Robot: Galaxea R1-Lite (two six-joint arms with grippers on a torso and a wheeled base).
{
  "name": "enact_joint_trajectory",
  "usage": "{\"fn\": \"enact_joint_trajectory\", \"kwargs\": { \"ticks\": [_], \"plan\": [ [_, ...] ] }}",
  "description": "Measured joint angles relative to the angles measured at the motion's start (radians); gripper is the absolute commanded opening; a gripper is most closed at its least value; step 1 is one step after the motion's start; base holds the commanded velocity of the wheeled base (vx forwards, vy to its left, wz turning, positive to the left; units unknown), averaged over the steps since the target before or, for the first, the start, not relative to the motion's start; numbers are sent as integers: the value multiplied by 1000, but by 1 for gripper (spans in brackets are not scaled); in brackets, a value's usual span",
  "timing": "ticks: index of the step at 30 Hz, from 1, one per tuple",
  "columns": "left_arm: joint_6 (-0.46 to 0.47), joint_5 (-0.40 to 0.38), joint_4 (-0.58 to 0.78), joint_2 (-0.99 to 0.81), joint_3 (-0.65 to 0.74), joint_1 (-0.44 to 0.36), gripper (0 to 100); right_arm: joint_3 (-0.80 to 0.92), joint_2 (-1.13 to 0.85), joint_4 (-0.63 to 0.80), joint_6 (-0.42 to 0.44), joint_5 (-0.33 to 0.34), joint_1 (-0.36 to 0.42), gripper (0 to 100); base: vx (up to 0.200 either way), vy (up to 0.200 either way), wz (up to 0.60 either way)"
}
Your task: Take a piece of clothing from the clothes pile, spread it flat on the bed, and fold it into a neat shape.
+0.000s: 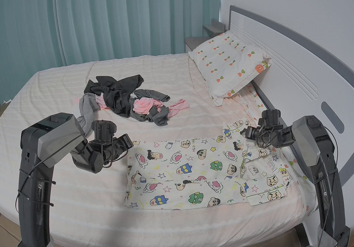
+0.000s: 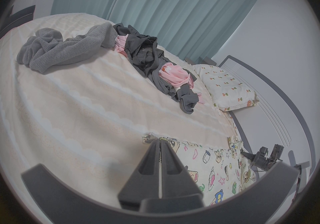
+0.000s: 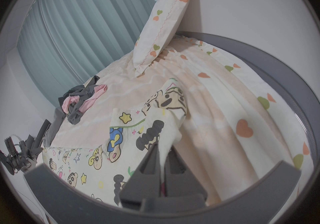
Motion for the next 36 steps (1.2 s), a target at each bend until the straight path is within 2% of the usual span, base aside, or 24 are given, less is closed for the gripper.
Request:
{"fn": "enact_joint_trajectory", "kwargs": {
  "ticks": [8,14,21,36],
  "plan": [
    [2,23,1,-12,1,-7,0,29,-40,-37,11,10,-25,0,0,0,0],
    [6,26,4,-37,1,-16,0,83,-70,-128,17,30,-42,0,0,0,0],
    [19,27,4,-59,0,-20,0,190,-111,-247,18,79,-54,0,0,0,0],
    [25,27,9,-86,23,-21,0,379,-221,-328,6,147,-65,0,0,0,0]
  ]
}}
